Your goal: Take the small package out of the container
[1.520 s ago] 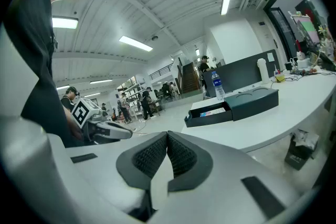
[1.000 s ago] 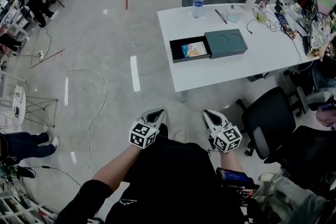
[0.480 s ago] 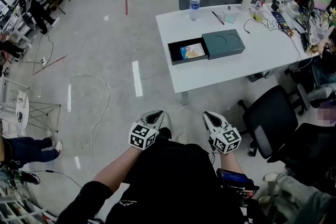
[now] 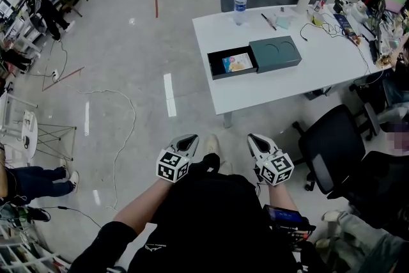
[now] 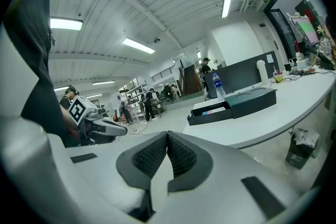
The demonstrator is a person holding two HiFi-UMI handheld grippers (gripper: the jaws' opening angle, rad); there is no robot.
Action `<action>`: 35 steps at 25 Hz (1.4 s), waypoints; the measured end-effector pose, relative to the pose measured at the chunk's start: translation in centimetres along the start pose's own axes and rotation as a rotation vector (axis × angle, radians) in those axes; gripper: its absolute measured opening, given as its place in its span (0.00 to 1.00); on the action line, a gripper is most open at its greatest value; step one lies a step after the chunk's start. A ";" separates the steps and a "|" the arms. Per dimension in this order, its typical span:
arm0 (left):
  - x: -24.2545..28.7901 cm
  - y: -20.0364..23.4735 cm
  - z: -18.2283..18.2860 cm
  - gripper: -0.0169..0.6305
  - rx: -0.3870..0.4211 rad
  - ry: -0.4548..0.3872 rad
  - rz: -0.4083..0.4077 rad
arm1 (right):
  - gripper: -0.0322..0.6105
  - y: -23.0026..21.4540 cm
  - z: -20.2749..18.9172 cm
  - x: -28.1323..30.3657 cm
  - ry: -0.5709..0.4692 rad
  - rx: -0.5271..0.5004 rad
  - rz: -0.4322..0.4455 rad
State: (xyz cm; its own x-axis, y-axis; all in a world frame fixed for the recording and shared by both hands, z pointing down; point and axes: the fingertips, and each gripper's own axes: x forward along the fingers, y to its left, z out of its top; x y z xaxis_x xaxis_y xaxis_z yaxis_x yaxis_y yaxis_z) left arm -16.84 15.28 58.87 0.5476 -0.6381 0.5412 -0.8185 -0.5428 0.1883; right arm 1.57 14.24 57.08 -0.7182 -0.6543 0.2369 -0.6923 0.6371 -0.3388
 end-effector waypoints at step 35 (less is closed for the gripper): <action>12.6 9.7 9.0 0.04 0.004 0.031 -0.156 | 0.09 -8.5 7.2 10.2 0.071 -0.027 -0.143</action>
State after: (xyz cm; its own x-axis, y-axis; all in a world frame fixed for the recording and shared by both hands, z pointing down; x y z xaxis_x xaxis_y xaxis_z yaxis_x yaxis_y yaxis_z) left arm -16.34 -2.97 60.12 0.6625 -0.5285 0.5308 -0.7230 -0.6364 0.2688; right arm 0.63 -0.79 55.82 -0.6143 -0.7094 0.3456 -0.7891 0.5507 -0.2720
